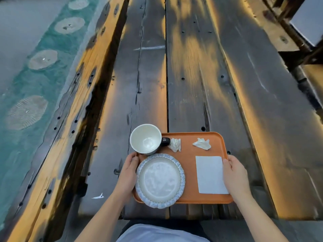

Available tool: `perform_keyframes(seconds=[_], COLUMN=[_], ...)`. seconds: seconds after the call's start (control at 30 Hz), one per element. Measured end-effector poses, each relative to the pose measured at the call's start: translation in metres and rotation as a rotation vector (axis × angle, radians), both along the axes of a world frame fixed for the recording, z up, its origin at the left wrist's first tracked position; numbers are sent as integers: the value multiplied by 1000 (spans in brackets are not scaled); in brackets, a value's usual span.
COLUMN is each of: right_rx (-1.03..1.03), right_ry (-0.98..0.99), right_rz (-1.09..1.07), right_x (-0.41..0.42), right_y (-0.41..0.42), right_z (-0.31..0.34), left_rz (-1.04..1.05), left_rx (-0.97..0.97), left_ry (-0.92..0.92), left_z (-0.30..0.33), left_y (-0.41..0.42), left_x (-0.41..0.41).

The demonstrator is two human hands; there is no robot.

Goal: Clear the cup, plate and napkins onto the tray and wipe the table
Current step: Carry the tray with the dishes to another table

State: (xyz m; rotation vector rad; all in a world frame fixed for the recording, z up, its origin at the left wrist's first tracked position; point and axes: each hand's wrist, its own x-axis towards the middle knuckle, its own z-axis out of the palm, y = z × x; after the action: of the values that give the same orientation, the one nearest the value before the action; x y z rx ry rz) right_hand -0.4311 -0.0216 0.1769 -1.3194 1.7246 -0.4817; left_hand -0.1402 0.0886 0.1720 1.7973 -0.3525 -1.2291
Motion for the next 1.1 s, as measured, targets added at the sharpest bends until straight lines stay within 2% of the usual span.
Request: perform_keyframes(seconds=[0.17,0.23,0.47,0.7,0.9,1.1], right_rx=[90,58,-49,-35,5,72], right_ry=[-314,-363,-428,-470,-444,-387], right_rz=[117,124,46,54,215,473], right_x=[-11,-11,-4,1,10,37], right_y=[-11,-15,-22,-21,-26,-25], right_z=[75,91,126,134,127,121], left_rz=[35,54,61,147,325,613], left_rx=[-118,-166,-261,-252,-211,-110], left_ry=[-22,-34,-57,-59,-98,-132], left_z=[71,92,132,154,155,149], left_y=[-14,-20,-29,-17,26,92], left_x=[-3,-3,0,-5,-28,-56])
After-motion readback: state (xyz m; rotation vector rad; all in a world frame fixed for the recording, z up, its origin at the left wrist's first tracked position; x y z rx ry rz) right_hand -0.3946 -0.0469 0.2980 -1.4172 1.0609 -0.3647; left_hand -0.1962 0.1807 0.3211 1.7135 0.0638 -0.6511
